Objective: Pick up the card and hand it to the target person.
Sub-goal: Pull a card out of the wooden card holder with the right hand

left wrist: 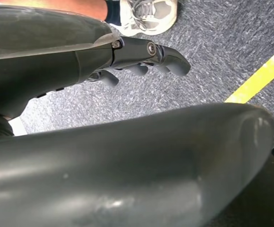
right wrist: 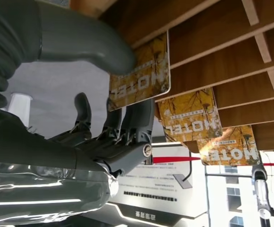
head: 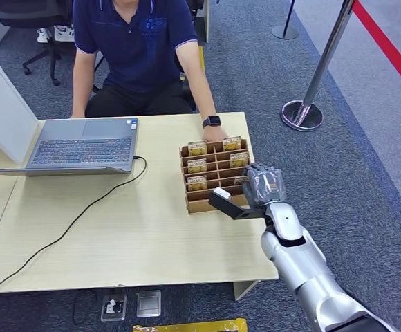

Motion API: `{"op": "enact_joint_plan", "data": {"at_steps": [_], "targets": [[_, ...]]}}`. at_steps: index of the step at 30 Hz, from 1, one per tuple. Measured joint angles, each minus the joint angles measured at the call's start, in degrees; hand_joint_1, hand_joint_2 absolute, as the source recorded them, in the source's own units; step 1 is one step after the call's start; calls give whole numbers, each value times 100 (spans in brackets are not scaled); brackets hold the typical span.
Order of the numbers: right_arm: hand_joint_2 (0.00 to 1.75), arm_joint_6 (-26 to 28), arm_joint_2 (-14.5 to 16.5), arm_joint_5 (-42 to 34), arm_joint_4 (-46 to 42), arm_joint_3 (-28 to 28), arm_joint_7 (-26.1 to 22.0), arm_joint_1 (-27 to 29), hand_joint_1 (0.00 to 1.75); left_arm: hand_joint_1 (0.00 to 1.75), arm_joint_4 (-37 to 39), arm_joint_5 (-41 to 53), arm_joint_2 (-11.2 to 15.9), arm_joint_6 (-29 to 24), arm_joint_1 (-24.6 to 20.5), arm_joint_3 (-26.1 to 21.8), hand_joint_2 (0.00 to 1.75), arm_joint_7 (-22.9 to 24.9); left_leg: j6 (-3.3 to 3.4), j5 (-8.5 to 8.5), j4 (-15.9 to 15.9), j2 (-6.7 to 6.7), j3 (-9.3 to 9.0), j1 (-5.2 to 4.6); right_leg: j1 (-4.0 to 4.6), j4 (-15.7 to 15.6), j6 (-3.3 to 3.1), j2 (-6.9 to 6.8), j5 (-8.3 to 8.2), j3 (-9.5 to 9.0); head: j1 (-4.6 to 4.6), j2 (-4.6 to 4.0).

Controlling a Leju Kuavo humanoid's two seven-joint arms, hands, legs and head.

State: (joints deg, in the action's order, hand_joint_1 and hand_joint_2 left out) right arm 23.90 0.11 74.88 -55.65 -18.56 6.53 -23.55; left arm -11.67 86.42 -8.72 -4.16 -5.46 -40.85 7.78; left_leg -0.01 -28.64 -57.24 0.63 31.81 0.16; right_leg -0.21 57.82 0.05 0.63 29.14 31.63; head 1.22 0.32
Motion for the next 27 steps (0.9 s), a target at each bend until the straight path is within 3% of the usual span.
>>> {"op": "enact_joint_plan", "data": {"at_steps": [21, 27], "targets": [[175, 152, 16, 82, 65, 25, 37, 21, 175, 0, 1, 0, -2, 22, 12, 0, 0, -2, 0, 0, -1, 0, -7, 0, 0, 0, 0, 0, 0, -5, 1, 1], [175, 438, 1, 296, -664, 113, -4, 340, 175, 0, 1, -2, -2, 3, 40, 0, 0, -2, 0, 0, -1, 0, 0, 0, 0, 0, 0, 0, 0, 1, 4, -2]]}}
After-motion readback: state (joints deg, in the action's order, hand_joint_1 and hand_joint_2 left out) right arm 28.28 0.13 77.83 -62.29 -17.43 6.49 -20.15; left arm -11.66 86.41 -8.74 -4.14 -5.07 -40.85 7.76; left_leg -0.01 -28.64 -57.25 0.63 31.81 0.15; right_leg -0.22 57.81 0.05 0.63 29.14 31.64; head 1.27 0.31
